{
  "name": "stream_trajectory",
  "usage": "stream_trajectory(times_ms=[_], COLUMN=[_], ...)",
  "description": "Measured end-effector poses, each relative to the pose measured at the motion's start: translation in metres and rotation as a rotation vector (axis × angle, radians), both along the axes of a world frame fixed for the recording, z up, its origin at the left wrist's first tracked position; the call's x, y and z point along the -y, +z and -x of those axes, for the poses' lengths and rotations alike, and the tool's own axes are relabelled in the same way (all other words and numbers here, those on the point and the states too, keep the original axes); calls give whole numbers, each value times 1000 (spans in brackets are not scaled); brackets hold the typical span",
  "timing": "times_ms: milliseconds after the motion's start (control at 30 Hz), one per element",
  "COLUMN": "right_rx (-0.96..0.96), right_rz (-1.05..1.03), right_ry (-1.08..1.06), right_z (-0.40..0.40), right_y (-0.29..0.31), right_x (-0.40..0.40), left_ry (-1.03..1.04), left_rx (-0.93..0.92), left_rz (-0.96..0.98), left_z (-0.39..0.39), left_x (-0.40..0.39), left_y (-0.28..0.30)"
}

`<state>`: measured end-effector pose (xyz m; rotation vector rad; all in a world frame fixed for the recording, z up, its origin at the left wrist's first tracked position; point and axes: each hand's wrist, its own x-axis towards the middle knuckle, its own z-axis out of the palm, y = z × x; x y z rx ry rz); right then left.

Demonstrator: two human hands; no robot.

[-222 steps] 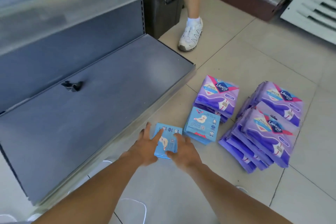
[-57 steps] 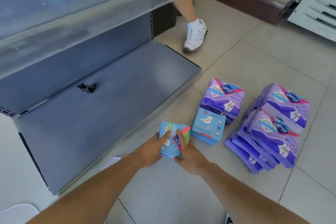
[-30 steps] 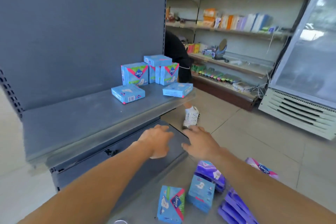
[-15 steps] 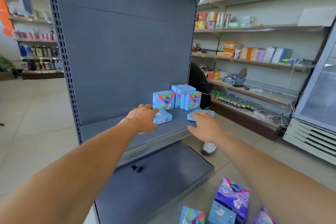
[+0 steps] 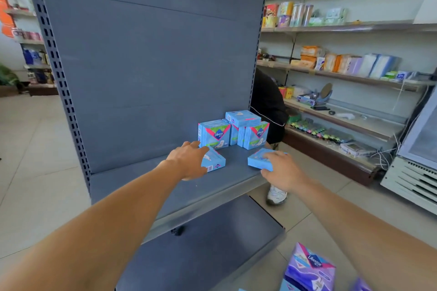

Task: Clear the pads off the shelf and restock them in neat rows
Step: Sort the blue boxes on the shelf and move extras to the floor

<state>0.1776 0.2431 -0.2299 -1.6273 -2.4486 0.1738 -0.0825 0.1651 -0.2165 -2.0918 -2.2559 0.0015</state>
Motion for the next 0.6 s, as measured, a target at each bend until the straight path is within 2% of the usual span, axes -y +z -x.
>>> stream_trajectory(times_ms=[133,267,400,600], right_rx=[-77,-145,-31,-95], right_rz=[42,71,30,313], right_ry=[-93,-176,-249,-344], right_z=[14,26,26,26], right_y=[-9,-20,-39,-54], right_x=[-53,-111,-159,-187], left_ry=[34,106,198,206], left_rx=[46,206,320,325], left_rz=[25,41,20,140], left_z=[14,26,40,59], left_x=[-44,-83,-112,-128], left_y=[-18,-47,-75,-95])
